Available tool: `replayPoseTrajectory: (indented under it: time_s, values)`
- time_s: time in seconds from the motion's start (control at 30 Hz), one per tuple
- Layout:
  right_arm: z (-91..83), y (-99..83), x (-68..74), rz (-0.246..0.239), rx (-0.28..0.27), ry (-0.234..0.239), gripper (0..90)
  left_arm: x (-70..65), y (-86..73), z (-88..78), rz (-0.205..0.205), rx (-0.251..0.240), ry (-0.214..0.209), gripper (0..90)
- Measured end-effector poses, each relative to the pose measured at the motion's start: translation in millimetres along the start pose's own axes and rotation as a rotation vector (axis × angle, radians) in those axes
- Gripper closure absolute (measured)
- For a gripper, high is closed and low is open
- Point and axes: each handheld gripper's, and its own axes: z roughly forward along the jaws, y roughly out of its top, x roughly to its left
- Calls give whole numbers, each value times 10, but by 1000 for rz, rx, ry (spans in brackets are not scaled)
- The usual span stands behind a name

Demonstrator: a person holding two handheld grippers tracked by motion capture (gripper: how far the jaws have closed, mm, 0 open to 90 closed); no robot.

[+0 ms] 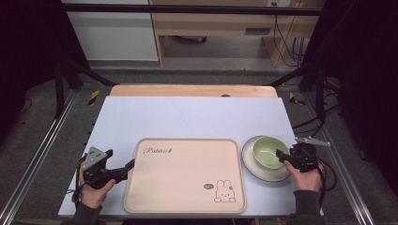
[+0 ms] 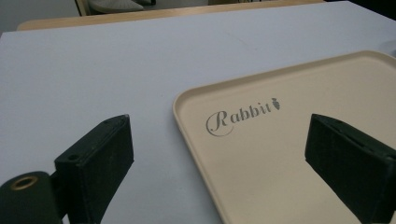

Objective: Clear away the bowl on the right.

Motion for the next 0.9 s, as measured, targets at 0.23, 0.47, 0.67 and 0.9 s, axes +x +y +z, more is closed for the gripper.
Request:
replayPoseTrajectory:
  time_s: [0.23, 0.47, 0.67, 0.9]
  values:
    - [25, 1, -11, 14, 27, -5, 474, -3, -7, 10, 2, 2, -1, 77]
    - [62, 5, -17, 15, 64, -10, 515, -8, -11, 20, 5, 8, -5, 77]
    - [78, 10, -16, 26, 90, -10, 568, -15, -9, 17, 6, 5, -7, 77]
    - [109, 14, -20, 24, 113, -7, 612, -21, -7, 17, 7, 4, -8, 78]
